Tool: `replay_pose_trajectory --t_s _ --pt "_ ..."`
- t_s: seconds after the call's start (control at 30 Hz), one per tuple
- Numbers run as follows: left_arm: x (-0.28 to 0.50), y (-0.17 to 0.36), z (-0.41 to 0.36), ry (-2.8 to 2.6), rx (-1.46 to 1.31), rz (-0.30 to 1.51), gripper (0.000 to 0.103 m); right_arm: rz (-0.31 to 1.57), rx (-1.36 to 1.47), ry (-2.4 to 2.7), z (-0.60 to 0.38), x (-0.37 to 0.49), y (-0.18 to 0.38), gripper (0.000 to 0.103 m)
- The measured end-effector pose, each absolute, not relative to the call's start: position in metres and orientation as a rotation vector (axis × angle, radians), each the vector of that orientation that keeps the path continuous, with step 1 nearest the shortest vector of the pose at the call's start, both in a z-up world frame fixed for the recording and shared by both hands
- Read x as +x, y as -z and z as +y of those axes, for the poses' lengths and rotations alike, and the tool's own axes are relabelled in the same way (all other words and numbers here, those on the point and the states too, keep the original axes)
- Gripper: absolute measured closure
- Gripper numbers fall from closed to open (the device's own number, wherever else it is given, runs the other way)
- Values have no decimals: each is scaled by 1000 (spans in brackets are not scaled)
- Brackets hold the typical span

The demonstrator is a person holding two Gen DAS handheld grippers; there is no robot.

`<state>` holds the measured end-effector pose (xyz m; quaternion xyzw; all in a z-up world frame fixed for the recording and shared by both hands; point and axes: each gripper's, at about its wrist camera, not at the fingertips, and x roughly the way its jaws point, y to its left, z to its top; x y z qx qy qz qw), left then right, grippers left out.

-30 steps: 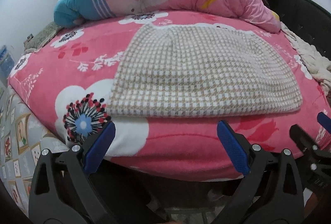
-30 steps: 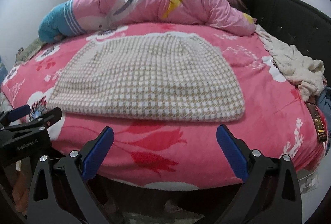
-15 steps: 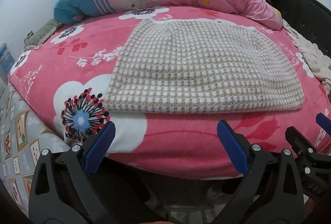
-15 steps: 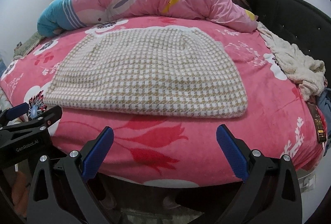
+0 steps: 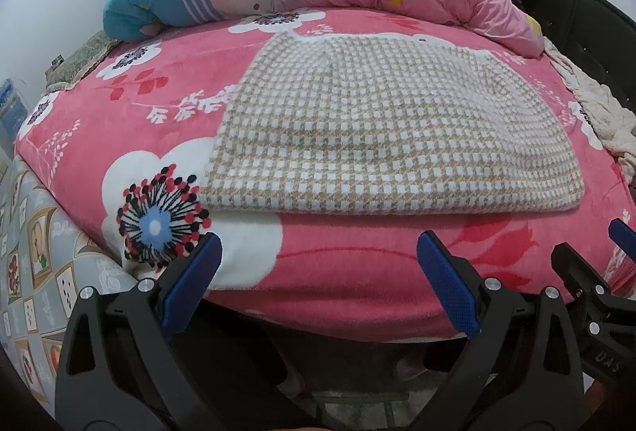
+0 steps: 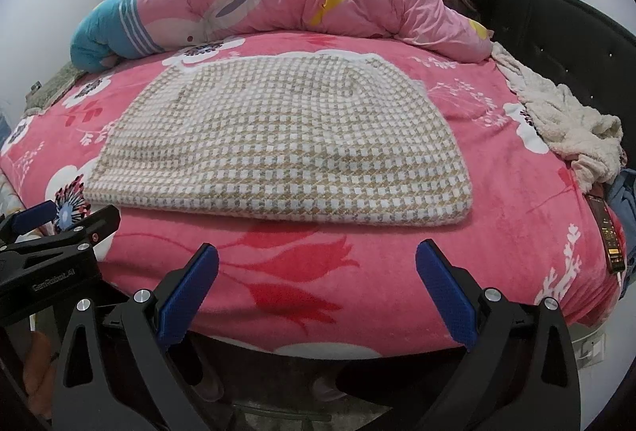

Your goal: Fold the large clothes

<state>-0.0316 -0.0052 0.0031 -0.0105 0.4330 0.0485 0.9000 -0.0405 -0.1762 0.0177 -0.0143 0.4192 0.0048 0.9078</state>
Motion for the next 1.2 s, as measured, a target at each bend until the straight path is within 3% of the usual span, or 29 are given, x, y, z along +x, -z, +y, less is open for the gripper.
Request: replay_pose_trajectory --t_s 1.2 --pt "-35 -2 -5 -109 -11 902 8 867 -29 -8 -177 -41 -17 6"
